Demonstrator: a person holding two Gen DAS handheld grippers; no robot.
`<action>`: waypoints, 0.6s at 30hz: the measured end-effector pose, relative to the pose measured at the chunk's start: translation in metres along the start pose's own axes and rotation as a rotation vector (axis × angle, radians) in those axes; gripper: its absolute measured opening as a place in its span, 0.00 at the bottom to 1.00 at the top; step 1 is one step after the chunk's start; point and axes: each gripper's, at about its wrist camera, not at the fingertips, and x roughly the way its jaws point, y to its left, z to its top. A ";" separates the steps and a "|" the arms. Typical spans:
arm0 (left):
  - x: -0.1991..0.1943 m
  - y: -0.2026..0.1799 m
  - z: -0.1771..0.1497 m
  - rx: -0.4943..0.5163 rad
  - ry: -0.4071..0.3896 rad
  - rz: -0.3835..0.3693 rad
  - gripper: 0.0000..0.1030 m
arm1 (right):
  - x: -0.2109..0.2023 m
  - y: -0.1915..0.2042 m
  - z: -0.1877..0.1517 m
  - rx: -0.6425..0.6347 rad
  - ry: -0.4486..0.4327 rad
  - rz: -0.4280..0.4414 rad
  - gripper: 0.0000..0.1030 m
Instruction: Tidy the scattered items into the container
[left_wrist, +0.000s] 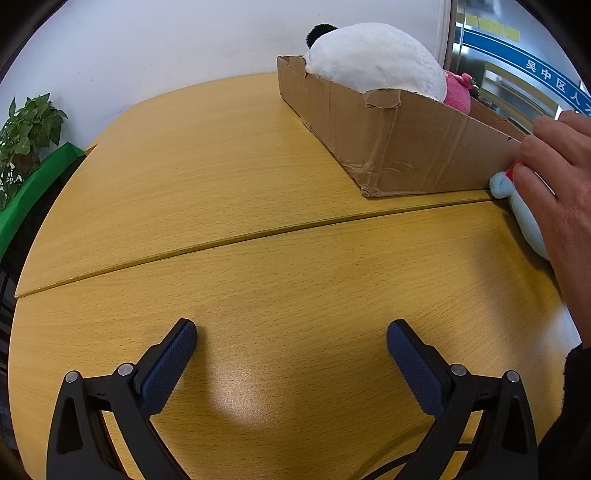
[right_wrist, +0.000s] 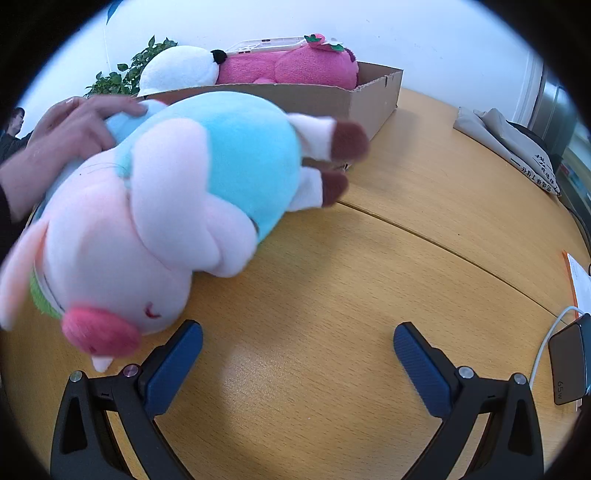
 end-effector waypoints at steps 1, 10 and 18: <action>0.000 0.000 0.000 0.000 0.000 0.000 1.00 | 0.000 0.000 0.000 0.000 0.000 0.000 1.00; 0.001 -0.001 0.000 0.000 0.000 0.000 1.00 | -0.001 0.000 0.000 0.000 0.001 0.000 1.00; 0.001 0.000 0.000 -0.001 0.000 0.001 1.00 | -0.001 0.001 0.000 0.001 0.002 -0.001 1.00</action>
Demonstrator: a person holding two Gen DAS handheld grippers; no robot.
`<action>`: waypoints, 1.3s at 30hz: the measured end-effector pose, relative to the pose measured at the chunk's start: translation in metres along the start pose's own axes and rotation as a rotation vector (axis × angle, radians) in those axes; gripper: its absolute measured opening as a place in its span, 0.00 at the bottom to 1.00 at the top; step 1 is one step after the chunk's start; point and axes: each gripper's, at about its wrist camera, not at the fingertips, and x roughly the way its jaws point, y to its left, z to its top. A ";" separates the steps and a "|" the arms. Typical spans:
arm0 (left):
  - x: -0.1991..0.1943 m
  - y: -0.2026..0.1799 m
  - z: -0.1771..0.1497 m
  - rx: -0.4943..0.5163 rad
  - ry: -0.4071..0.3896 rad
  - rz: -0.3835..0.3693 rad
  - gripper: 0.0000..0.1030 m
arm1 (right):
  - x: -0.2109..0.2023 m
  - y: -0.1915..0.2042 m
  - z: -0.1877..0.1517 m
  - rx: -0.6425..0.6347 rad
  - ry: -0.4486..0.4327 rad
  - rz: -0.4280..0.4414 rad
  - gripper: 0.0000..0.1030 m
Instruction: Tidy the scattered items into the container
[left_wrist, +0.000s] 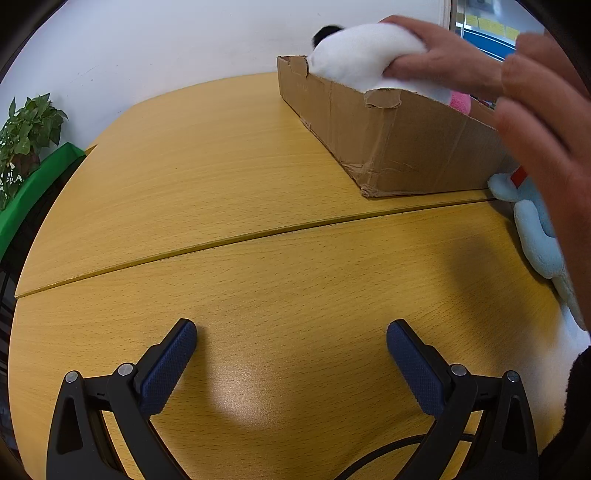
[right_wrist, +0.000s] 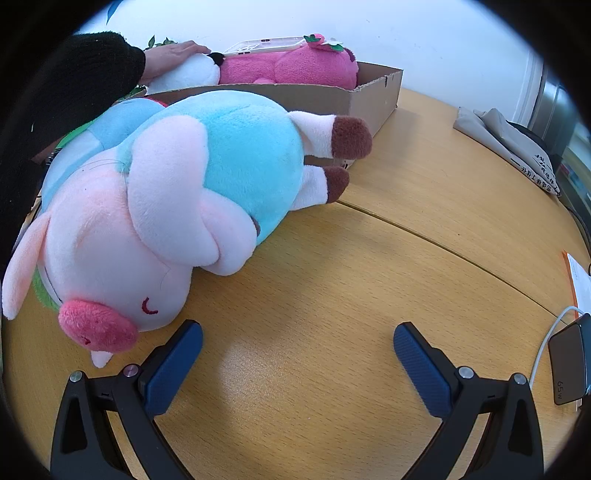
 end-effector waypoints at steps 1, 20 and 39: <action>0.000 0.000 0.000 0.000 0.000 0.000 1.00 | 0.000 0.000 0.000 0.000 0.000 0.000 1.00; 0.002 0.001 0.000 0.000 0.000 0.001 1.00 | 0.002 0.001 0.002 0.004 0.000 -0.003 1.00; 0.002 0.001 0.000 -0.001 0.000 0.001 1.00 | 0.002 0.000 0.002 0.003 0.000 -0.003 1.00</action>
